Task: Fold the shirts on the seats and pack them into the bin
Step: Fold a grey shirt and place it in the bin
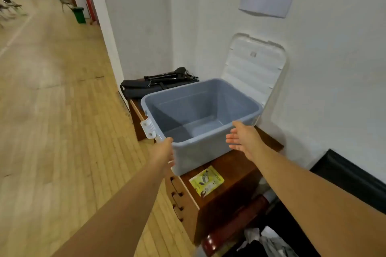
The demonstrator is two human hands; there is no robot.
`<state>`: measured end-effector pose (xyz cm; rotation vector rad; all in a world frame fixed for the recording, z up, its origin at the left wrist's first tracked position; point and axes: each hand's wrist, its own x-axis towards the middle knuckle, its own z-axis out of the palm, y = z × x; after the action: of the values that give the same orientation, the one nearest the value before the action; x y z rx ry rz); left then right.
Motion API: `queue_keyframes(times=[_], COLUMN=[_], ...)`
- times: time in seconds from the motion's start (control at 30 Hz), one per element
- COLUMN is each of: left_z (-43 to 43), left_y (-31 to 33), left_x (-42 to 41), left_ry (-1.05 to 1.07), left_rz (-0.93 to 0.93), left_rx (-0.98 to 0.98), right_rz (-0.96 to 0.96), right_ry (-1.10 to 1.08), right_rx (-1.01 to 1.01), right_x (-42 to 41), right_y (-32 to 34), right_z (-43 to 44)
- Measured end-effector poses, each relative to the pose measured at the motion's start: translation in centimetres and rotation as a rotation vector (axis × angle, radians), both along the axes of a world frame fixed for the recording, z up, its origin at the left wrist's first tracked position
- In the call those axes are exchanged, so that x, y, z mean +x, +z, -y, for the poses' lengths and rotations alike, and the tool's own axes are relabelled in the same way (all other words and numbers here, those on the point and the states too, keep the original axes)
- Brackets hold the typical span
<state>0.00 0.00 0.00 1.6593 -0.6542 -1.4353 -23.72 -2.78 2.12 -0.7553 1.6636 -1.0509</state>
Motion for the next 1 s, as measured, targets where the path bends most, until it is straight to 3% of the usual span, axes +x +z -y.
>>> queue_keyframes(times=[0.2, 0.4, 0.53, 0.73, 1.0], left_z=[4.4, 5.7, 4.5, -1.5, -13.5], left_y=[-5.2, -6.9, -6.3, -4.5, -3.8], left_x=[-1.1, -1.8, -1.5, 0.9, 6.8], left_ry=[0.073, 0.133, 0.205, 0.351, 0.514], left_rz=[-0.113, -0.184, -0.293, -0.301, -0.261], left_rx=[0.028, 0.042, -0.006, -0.041, -0.049], right_rz=[0.265, 0.501, 0.526, 0.639, 0.647], right_ry=[-0.009, -0.075, -0.106, -0.094, -0.041], right_rx=[0.099, 0.063, 0.06, -0.005, 0.025], right_x=[-1.1, -0.7, 0.0, 3.3, 10.5], right_y=[-4.9, -7.2, -8.3, -8.2, -6.9], right_z=[4.9, 8.3, 8.6, 3.1, -8.1])
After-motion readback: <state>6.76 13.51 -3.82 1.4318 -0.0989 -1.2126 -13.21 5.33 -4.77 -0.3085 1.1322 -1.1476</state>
